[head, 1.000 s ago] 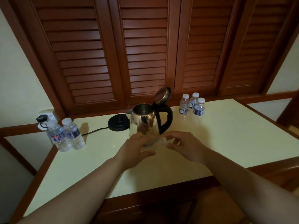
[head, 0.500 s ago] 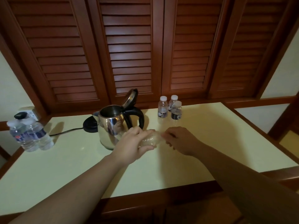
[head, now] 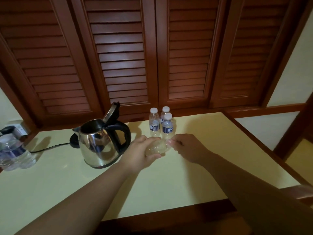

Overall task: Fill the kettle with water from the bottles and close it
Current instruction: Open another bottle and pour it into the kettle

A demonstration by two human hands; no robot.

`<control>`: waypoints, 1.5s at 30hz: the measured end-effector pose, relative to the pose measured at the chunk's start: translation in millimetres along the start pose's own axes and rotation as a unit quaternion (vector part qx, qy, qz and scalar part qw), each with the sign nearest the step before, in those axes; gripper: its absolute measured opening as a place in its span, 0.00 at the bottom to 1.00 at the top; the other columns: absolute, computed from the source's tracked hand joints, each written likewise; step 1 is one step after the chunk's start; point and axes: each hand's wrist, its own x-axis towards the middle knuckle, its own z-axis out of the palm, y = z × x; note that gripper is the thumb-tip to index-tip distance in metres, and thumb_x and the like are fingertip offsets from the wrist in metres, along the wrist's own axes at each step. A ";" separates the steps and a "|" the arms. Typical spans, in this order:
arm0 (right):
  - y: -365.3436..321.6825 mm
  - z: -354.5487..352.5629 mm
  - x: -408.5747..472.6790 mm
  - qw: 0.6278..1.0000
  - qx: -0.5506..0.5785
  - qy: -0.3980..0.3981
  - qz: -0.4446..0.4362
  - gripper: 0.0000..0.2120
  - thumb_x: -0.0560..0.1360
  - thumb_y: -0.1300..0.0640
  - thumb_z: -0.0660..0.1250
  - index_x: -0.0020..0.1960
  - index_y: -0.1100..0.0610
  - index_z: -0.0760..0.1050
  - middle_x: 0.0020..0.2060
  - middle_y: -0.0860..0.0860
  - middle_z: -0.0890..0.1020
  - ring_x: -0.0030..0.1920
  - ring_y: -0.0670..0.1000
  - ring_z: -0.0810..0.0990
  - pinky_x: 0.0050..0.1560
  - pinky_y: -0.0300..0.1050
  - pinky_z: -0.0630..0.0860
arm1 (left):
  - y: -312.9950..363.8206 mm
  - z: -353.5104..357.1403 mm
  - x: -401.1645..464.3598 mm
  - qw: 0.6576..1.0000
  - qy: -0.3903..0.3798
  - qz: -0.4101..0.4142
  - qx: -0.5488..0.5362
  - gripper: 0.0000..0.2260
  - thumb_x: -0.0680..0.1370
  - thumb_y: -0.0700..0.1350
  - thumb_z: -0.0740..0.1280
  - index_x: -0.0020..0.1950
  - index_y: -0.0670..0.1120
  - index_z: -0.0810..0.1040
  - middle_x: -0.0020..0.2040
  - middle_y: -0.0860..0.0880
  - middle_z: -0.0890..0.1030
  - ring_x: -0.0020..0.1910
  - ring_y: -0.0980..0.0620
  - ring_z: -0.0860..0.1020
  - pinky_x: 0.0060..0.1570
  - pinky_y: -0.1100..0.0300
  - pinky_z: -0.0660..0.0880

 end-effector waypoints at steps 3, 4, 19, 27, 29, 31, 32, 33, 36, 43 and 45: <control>21.5 1.2 -0.9 0.999 -0.029 -0.026 0.039 0.19 0.81 0.35 0.55 0.36 0.45 0.68 0.34 0.49 0.75 0.39 0.50 0.75 0.45 0.51 0.71 | 8.3 4.1 9.5 0.993 0.050 -0.070 -0.081 0.28 0.70 0.70 0.70 0.66 0.62 0.75 0.52 0.60 0.80 0.52 0.64 0.79 0.52 0.68 0.74; 30.3 2.6 -1.3 0.997 -0.042 -0.037 0.060 0.19 0.79 0.34 0.56 0.39 0.45 0.70 0.38 0.47 0.77 0.44 0.52 0.77 0.49 0.51 0.72 | 10.9 5.3 13.2 0.987 0.064 -0.097 -0.112 0.25 0.70 0.68 0.72 0.64 0.62 0.75 0.49 0.62 0.81 0.50 0.68 0.79 0.48 0.72 0.72; 77.1 59.2 -18.4 0.973 -0.219 -0.013 0.071 0.46 0.70 0.21 0.49 0.80 0.46 0.63 0.82 0.53 0.60 0.81 0.54 0.55 0.80 0.52 0.50 | -19.4 37.8 69.7 0.959 0.094 -0.200 -0.177 0.23 0.71 0.45 0.78 0.63 0.57 0.74 0.57 0.53 0.82 0.54 0.52 0.82 0.56 0.49 0.80; 75.2 59.8 -18.4 0.973 -0.218 -0.004 0.076 0.44 0.70 0.20 0.51 0.79 0.44 0.64 0.81 0.50 0.61 0.81 0.52 0.56 0.79 0.51 0.51 | -19.2 48.1 75.8 0.951 0.111 -0.232 -0.173 0.24 0.70 0.45 0.81 0.60 0.51 0.72 0.53 0.54 0.82 0.52 0.52 0.82 0.48 0.57 0.75; 72.4 58.2 -18.8 0.973 -0.214 -0.008 0.081 0.44 0.71 0.21 0.52 0.79 0.43 0.63 0.81 0.49 0.60 0.81 0.51 0.55 0.80 0.50 0.49 | -20.8 48.9 69.5 0.947 0.114 -0.238 -0.182 0.26 0.68 0.47 0.82 0.58 0.52 0.71 0.54 0.54 0.81 0.52 0.52 0.81 0.50 0.56 0.75; 69.2 56.5 -18.8 0.973 -0.211 -0.020 0.086 0.42 0.72 0.22 0.53 0.79 0.43 0.61 0.82 0.48 0.58 0.81 0.50 0.53 0.80 0.50 0.48 | -24.5 49.8 56.7 0.948 0.108 -0.235 -0.185 0.25 0.68 0.50 0.82 0.57 0.52 0.72 0.53 0.55 0.80 0.52 0.55 0.79 0.49 0.61 0.73; 67.6 55.5 -18.3 0.973 -0.209 -0.027 0.090 0.41 0.72 0.23 0.53 0.79 0.42 0.60 0.82 0.48 0.57 0.81 0.50 0.52 0.80 0.50 0.47 | -28.4 50.3 48.9 0.953 0.102 -0.223 -0.176 0.24 0.68 0.51 0.82 0.57 0.53 0.73 0.53 0.55 0.80 0.52 0.56 0.79 0.48 0.63 0.72; 65.6 54.7 -17.9 0.973 -0.209 -0.037 0.094 0.40 0.73 0.23 0.53 0.79 0.42 0.59 0.82 0.48 0.56 0.81 0.51 0.51 0.80 0.51 0.47 | -33.1 49.9 39.5 0.962 0.091 -0.204 -0.160 0.23 0.69 0.52 0.82 0.57 0.53 0.75 0.53 0.56 0.80 0.52 0.58 0.79 0.48 0.66 0.72; 60.3 52.2 -17.2 0.967 -0.225 -0.063 0.104 0.37 0.75 0.26 0.52 0.80 0.42 0.57 0.83 0.49 0.54 0.82 0.53 0.51 0.80 0.54 0.48 | -50.0 43.0 6.5 0.989 0.036 -0.121 -0.083 0.17 0.73 0.51 0.78 0.60 0.53 0.79 0.55 0.59 0.80 0.54 0.60 0.78 0.53 0.73 0.69; 13.6 93.8 -23.8 0.974 -0.218 -0.037 0.051 0.38 0.75 0.27 0.52 0.78 0.47 0.68 0.80 0.47 0.64 0.80 0.50 0.59 0.80 0.52 0.53 | -93.6 12.7 -68.3 0.999 -0.035 -0.011 0.002 0.14 0.80 0.56 0.68 0.63 0.55 0.82 0.66 0.59 0.79 0.68 0.64 0.73 0.70 0.61 0.69; -17.9 120.3 -24.5 0.980 -0.193 -0.046 0.022 0.32 0.79 0.32 0.57 0.77 0.49 0.70 0.78 0.46 0.67 0.80 0.50 0.60 0.80 0.51 0.52 | -103.5 -1.6 -87.8 0.999 -0.035 0.005 0.016 0.16 0.81 0.57 0.67 0.66 0.55 0.82 0.69 0.58 0.77 0.70 0.63 0.72 0.72 0.65 0.66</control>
